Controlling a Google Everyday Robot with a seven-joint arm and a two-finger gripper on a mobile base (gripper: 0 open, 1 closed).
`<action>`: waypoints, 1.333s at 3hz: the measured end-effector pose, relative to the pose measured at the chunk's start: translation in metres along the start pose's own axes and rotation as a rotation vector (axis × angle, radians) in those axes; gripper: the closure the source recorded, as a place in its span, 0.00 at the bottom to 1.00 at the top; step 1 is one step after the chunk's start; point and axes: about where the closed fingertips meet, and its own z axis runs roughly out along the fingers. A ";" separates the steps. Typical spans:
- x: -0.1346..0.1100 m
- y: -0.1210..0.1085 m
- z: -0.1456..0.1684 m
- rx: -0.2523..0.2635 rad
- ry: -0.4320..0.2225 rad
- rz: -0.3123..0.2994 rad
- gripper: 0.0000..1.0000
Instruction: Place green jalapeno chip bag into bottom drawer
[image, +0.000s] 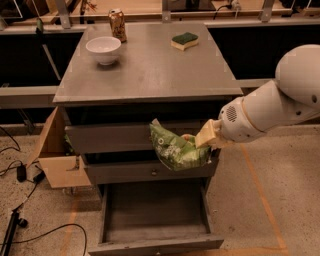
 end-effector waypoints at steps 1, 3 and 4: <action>0.015 -0.013 0.037 -0.070 0.013 0.098 1.00; 0.036 -0.048 0.207 -0.245 0.021 0.188 1.00; 0.059 -0.072 0.289 -0.259 0.076 0.225 1.00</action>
Offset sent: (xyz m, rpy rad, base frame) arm 0.0263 0.0681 -0.2377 0.3428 0.1401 -0.1601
